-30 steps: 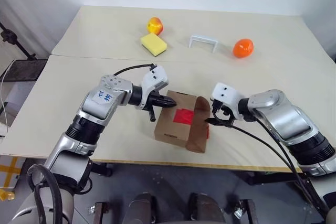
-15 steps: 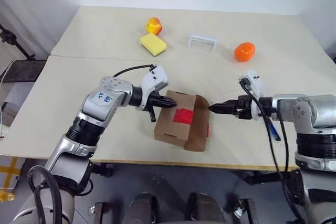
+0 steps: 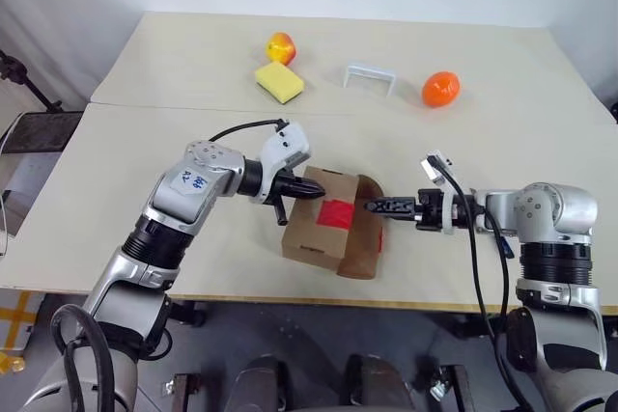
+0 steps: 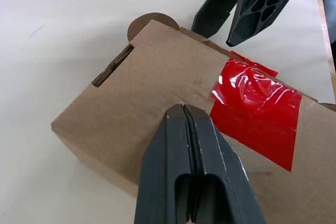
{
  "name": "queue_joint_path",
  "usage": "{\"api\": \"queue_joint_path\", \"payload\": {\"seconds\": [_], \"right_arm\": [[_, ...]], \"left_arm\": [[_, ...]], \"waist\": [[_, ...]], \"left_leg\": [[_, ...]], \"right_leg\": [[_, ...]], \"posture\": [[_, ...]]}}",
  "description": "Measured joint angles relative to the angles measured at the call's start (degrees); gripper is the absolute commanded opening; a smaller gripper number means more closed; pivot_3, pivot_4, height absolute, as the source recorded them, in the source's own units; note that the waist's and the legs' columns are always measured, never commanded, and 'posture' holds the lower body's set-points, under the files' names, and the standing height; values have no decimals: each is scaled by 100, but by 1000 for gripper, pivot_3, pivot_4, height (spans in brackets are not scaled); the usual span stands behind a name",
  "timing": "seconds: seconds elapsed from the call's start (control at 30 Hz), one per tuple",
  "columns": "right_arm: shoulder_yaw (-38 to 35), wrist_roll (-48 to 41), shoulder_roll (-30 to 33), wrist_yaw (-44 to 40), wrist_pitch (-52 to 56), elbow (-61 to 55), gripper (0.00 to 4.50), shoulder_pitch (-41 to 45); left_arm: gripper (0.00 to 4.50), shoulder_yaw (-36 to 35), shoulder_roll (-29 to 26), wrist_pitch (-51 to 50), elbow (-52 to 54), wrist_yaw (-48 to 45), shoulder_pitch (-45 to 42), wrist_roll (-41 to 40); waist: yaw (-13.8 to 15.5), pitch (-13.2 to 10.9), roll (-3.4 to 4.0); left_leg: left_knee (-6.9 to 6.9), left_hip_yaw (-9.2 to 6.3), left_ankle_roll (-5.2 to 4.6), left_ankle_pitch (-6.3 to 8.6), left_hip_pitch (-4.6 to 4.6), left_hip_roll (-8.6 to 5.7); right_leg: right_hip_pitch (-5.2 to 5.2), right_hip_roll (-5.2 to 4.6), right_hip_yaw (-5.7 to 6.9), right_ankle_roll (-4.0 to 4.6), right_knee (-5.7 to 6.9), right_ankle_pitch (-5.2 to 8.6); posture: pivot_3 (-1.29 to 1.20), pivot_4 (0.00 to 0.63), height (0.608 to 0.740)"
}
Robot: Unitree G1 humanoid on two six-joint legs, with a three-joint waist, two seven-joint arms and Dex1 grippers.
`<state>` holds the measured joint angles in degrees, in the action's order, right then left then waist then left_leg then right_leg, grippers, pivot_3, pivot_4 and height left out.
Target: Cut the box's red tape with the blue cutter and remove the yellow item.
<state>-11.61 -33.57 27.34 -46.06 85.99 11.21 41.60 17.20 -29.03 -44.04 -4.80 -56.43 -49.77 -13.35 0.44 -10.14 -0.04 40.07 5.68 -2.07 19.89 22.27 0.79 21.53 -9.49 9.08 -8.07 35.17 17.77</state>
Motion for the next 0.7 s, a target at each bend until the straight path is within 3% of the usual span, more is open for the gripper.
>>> {"api": "queue_joint_path", "payload": {"seconds": [0.1, 0.2, 0.57, 0.7], "right_arm": [[15, -41, -212, 32, -109, 149, 4438, 62], [106, -26, -311, 107, -244, 294, 3801, 142], [21, -88, -452, 682, 129, 144, 33, 45], [-237, -97, -577, 1234, 523, -166, 33, 44]], "left_arm": [[0, -26, -21, -47, 84, 4, 64, 0], [0, -22, -24, -94, 199, 12, 102, 0], [0, -56, -54, -223, 595, 94, 314, -9], [0, -62, -113, -225, 677, 91, 368, -24]], "waist": [[-56, 0, 0], [-77, 1, 1], [-71, 1, 2], [-54, 1, 2]], "left_leg": [[-1, -3, 1, 0, -7, 0], [-4, -5, 4, -1, -11, 2], [-7, -11, 6, -2, -11, 2], [-4, -12, 6, -2, -8, 0]], "right_leg": [[0, 0, -1, 0, 17, 0], [1, 0, -2, 0, 24, 0], [2, 0, -4, 0, 27, 0], [3, 0, -9, 0, 26, 0]], "posture": [[0, 150, 740], [0, 150, 740], [0, 150, 740], [0, 150, 740]]}}
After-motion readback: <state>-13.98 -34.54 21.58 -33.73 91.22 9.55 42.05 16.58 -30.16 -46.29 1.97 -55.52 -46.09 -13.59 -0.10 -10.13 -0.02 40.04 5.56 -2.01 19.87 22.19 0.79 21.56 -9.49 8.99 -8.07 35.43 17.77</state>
